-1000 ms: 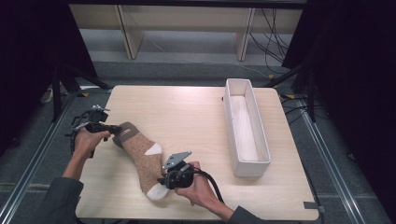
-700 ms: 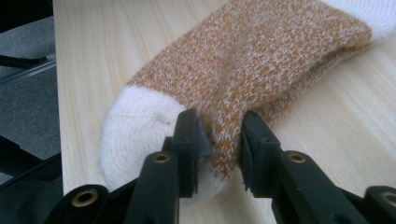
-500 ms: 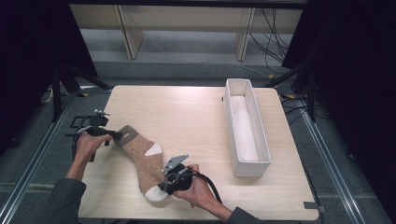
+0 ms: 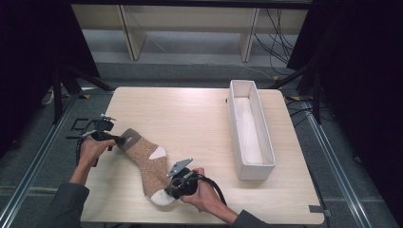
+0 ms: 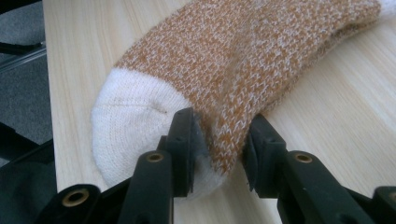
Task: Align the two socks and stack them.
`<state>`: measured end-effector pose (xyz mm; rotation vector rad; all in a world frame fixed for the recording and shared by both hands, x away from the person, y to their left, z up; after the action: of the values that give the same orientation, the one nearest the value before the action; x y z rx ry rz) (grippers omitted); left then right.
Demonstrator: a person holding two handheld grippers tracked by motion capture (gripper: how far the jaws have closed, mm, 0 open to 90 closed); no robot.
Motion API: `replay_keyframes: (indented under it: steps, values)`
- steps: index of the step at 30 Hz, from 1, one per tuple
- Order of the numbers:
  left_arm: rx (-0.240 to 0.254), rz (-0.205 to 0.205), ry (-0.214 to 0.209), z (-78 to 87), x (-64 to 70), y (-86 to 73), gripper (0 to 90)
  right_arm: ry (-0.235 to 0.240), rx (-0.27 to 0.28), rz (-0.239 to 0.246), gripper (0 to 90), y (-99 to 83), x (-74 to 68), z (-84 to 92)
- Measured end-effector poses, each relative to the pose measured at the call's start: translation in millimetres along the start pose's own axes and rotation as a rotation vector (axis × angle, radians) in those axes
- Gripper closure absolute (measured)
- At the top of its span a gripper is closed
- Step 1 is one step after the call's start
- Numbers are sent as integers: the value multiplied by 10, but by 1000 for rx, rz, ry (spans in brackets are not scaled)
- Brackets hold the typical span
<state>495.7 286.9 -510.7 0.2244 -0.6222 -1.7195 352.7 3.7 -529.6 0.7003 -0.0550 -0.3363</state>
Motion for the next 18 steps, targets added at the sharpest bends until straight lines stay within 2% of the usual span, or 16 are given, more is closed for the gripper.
replay_keyframes:
  steps: [1,4,6,8,10,14,18]
  values:
    - [13,-1,-4,-6,13,-2,746,-10,-8,2,667,-21,10,27]
    - [-3,-22,-10,0,30,-3,749,-4,-13,0,679,-57,19,61]
    - [9,-31,-13,-10,59,-7,749,-11,-21,7,683,-78,25,87]
    - [-6,-43,-12,-3,76,-8,749,-16,-4,5,683,-83,24,82]
    - [5,-40,-20,-16,109,-12,749,-18,-23,11,683,-114,33,124]
    - [14,-59,-34,-40,219,-19,751,-31,-32,7,683,-197,49,207]
    - [13,-88,-49,-76,386,-17,752,-44,-41,-4,692,-330,103,337]
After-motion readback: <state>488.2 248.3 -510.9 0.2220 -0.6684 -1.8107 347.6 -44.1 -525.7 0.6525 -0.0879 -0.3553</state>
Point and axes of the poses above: each handheld gripper's, and its own axes: z roughly backward along the jaws, y roughly out of its top, x roughly to its right, the point moved 4 cm from there along -z, roughly forward along the jaws, and after that the axes turned 6 degrees about z, right-handed, at the moved point
